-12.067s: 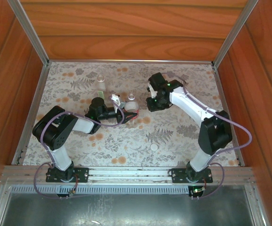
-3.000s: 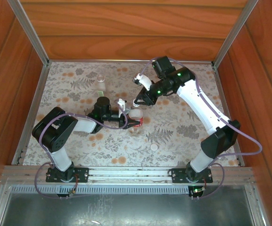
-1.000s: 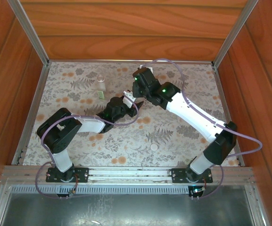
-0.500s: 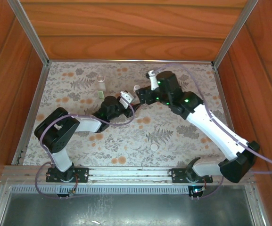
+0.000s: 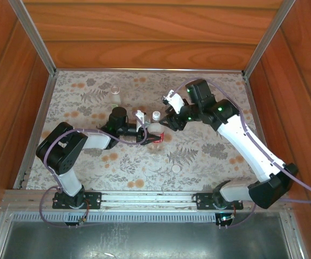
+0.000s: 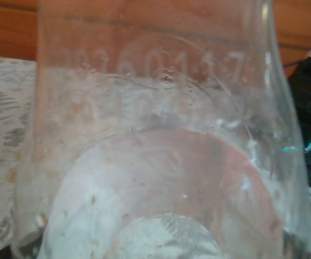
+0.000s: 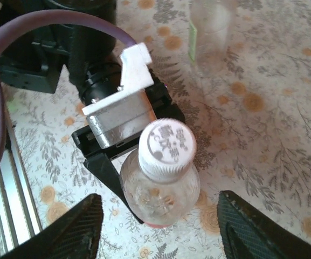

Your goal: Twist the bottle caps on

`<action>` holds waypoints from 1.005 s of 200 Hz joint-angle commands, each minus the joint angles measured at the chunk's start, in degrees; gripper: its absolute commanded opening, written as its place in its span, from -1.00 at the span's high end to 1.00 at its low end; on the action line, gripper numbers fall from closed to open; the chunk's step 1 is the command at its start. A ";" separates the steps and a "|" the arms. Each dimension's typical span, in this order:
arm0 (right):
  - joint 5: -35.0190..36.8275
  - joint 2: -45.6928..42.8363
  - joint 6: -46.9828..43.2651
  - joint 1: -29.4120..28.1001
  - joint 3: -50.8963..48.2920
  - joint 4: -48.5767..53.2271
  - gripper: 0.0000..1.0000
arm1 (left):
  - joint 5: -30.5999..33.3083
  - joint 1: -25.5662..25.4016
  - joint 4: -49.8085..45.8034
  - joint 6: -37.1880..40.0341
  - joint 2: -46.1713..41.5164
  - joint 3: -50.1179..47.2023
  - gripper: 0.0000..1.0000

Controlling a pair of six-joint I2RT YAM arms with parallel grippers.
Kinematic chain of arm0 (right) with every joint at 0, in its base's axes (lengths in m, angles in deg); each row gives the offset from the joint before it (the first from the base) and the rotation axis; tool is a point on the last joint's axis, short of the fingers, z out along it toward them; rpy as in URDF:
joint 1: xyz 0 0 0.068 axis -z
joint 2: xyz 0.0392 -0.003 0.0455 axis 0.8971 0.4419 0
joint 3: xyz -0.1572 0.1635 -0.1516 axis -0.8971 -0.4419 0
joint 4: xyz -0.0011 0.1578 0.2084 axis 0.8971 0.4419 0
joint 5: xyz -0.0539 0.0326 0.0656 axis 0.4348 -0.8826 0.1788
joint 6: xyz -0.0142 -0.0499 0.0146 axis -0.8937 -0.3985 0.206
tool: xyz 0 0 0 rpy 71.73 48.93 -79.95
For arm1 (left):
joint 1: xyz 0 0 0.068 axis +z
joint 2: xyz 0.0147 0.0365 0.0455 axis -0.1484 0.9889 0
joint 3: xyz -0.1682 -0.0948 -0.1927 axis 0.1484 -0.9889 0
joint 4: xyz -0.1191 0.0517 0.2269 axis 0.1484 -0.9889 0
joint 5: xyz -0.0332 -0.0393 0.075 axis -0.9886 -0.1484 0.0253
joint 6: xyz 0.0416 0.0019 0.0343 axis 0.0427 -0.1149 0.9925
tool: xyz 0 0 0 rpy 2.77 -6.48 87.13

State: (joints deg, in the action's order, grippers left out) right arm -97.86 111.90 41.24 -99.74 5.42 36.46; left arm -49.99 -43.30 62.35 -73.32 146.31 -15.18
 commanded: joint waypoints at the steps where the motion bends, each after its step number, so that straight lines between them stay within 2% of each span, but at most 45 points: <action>1: -5.61 2.56 -5.07 0.20 3.63 3.98 -0.17 | -5.84 0.19 -0.08 -0.18 0.81 0.45 -0.24; 45: -9.67 7.78 -5.87 0.27 8.13 6.46 -0.05 | -5.78 0.21 -0.14 0.24 0.96 0.41 -0.24; 85: -11.01 10.26 -5.58 0.19 10.49 7.67 0.17 | -5.75 0.16 -0.12 0.29 1.37 0.40 -0.23; 99: -10.95 10.54 -5.62 0.20 10.72 8.17 0.23 | -5.65 0.19 -0.09 0.25 1.27 0.37 -0.24; 150: -10.23 11.43 -5.59 0.20 10.92 9.30 0.24 | -5.42 0.16 -0.21 -0.27 1.20 0.64 -0.23; 172: -10.08 11.78 -5.42 0.22 11.16 9.97 0.34 | -4.96 0.22 -0.21 -0.51 0.98 0.63 -0.23; 184: -9.64 11.79 -5.09 0.22 11.12 10.02 0.45 | -4.19 0.21 -0.26 -1.01 0.88 0.69 -0.22; 201: -8.88 11.82 -3.98 0.22 10.88 9.74 0.46 | -1.55 0.18 -0.26 -1.88 0.57 0.86 -0.22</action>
State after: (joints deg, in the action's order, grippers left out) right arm -105.25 122.83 36.78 -99.61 15.52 43.73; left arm -54.23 -43.32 61.76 -73.52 146.96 -15.18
